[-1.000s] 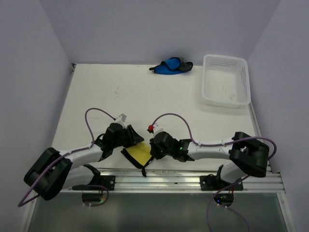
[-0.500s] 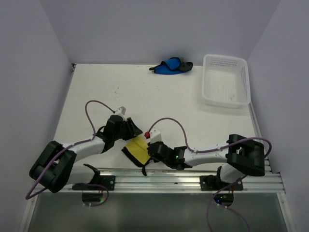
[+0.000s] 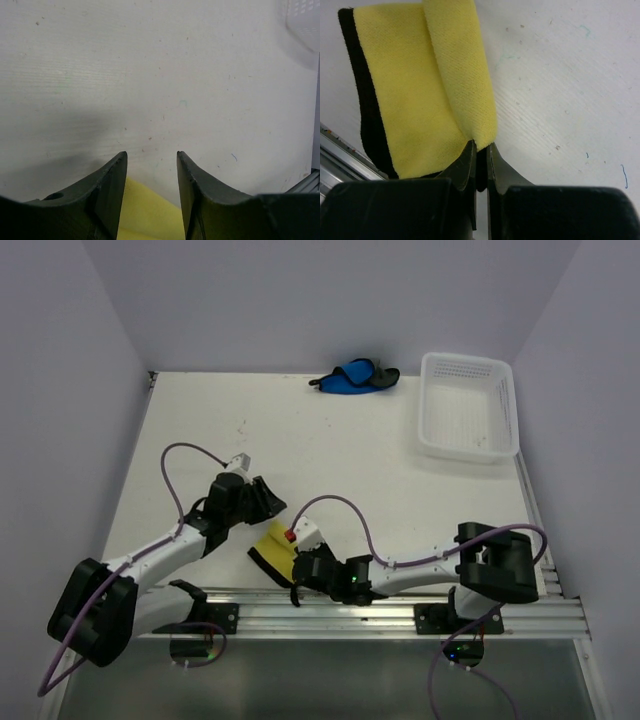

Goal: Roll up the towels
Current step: Roll the towel

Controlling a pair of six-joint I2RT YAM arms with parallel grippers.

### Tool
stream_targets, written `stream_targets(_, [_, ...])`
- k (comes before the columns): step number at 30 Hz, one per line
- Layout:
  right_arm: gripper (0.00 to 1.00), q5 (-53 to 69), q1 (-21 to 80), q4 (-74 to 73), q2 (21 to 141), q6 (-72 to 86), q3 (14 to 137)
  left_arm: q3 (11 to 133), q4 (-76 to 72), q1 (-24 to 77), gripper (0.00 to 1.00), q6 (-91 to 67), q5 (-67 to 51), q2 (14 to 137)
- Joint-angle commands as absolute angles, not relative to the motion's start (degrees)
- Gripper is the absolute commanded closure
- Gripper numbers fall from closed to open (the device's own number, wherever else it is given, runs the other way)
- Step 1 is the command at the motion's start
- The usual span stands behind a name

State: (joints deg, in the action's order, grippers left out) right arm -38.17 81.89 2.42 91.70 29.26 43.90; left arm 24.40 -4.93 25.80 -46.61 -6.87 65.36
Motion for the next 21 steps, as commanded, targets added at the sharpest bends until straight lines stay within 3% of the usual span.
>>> stream_targets(1, [1.00, -45.08, 84.54, 0.18, 94.04, 25.41, 48.51, 26.98, -1.67, 24.96, 0.51, -44.30, -5.45, 63.11])
stream_targets(21, [1.00, -54.40, 90.87, -5.81, 102.74, 10.64, 54.49, 26.46, -0.09, 23.99, 0.50, -44.65, -5.98, 58.18])
